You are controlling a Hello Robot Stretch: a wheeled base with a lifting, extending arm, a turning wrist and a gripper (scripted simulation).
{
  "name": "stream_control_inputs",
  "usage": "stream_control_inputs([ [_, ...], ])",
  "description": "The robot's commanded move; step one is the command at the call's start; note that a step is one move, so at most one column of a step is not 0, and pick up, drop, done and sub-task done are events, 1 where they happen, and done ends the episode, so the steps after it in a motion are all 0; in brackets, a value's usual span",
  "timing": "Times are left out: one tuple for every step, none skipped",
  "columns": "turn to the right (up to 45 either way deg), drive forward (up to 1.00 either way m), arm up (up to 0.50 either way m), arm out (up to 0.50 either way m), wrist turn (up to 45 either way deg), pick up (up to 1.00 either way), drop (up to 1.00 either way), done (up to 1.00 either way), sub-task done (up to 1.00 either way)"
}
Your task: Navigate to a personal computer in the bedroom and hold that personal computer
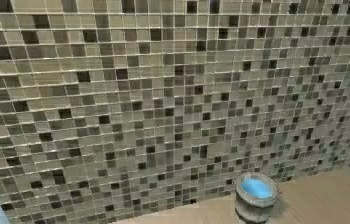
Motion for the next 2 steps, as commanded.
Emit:
stream_control_inputs([
  [-45.0, 0.0, 0.0, 0.0, 0.0, 0.0, 0.0, 0.0, 0.0],
  [-24.0, 0.0, 0.0, 0.0, 0.0, 0.0, 0.0, 0.0, 0.0],
])
